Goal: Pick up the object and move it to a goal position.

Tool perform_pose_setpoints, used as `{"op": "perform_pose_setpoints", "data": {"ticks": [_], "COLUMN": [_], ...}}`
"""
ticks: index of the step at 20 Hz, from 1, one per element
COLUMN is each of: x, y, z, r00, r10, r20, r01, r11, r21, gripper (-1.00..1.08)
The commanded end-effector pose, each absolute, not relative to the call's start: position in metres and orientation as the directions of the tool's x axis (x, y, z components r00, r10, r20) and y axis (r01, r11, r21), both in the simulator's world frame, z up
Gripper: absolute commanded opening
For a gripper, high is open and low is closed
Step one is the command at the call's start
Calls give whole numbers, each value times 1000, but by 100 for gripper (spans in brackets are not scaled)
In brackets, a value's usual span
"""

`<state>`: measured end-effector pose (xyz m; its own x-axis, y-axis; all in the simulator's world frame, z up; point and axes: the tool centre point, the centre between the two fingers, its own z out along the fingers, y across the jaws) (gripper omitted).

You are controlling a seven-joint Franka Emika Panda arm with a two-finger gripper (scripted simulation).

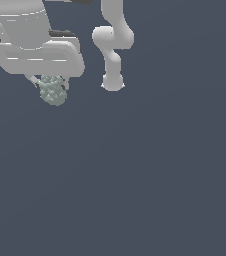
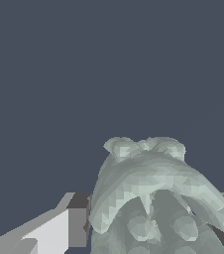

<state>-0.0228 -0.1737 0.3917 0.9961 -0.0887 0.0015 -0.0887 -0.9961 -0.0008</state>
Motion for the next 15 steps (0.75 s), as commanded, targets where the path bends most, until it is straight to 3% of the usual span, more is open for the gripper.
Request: {"op": "perform_pose_setpoints", "data": {"ticks": [1,15], "x": [-21,-16], "y": [-182,-199], "z": [406,436], "r00": [996,996], "r10": [-88,-88], "r20": [0,0], "r01": [-88,-88], "r11": [-996,-996], "r21": [0,0], "gripper": [-100,-100]}}
